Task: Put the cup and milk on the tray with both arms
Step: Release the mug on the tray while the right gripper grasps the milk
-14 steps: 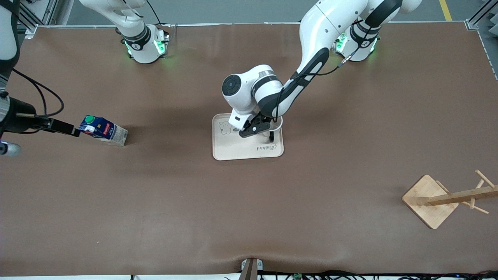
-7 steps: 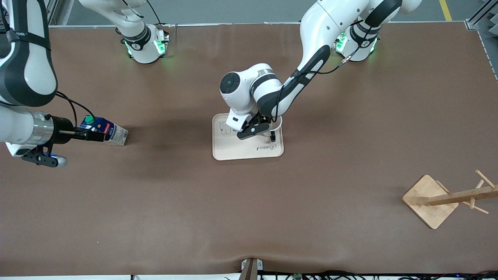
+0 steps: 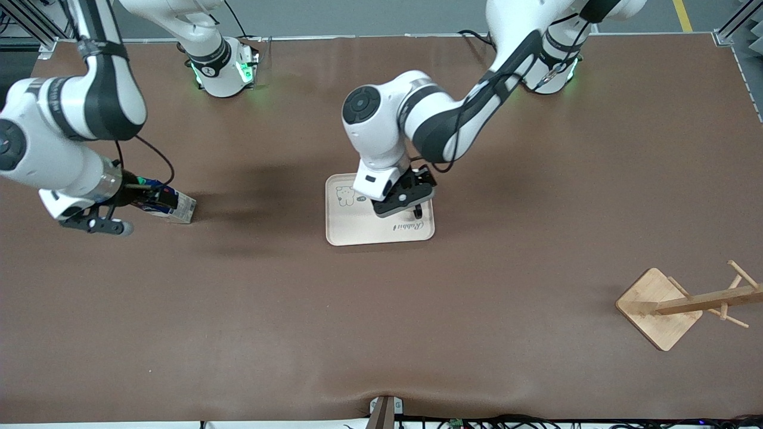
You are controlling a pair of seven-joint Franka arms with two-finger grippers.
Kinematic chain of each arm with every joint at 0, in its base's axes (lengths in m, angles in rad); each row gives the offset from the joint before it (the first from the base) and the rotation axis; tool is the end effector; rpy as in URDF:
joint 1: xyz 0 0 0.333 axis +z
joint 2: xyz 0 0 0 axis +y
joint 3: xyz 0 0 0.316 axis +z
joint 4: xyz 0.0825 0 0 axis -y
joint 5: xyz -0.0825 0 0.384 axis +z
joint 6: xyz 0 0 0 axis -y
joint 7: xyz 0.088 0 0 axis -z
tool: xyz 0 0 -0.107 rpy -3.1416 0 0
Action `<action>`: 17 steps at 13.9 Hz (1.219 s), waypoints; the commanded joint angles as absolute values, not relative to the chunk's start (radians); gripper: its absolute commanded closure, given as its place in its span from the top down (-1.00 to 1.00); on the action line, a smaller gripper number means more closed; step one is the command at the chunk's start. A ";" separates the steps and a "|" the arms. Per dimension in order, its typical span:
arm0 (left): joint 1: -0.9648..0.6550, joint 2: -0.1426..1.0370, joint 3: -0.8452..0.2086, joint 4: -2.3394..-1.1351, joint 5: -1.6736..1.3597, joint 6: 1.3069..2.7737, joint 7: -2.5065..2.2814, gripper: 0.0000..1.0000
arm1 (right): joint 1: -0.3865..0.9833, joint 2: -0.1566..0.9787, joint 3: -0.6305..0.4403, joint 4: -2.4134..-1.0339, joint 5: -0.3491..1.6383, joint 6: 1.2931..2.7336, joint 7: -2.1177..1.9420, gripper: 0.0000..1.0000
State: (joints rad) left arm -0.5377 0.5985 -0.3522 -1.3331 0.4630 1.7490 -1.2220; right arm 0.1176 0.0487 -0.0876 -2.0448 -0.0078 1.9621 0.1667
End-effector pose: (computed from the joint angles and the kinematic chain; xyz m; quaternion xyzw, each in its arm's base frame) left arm 0.5118 -0.4854 0.3884 -0.9814 -0.1275 -0.0725 0.1240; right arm 0.5447 0.0162 0.4069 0.9956 -0.0665 -0.0647 0.0120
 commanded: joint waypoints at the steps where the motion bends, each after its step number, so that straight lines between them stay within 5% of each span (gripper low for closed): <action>1: -0.450 0.477 -0.354 -1.358 0.413 1.642 -1.045 1.00 | 0.124 -0.020 -0.092 -2.123 -0.118 1.991 0.175 1.00; 7: -0.177 0.309 -0.362 -1.361 0.253 1.562 -0.793 1.00 | 0.006 0.008 -0.097 -2.123 -0.166 2.048 0.077 1.00; 17: 0.110 0.272 -0.345 -1.304 0.192 1.575 -0.642 1.00 | -0.037 0.052 -0.097 -2.217 -0.097 2.164 0.035 1.00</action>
State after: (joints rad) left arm 0.0377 0.3100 -0.3417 -1.3007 0.2073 1.5781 -0.7034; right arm -0.0229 0.0685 -0.1057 -2.1898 -0.1293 2.1516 0.0481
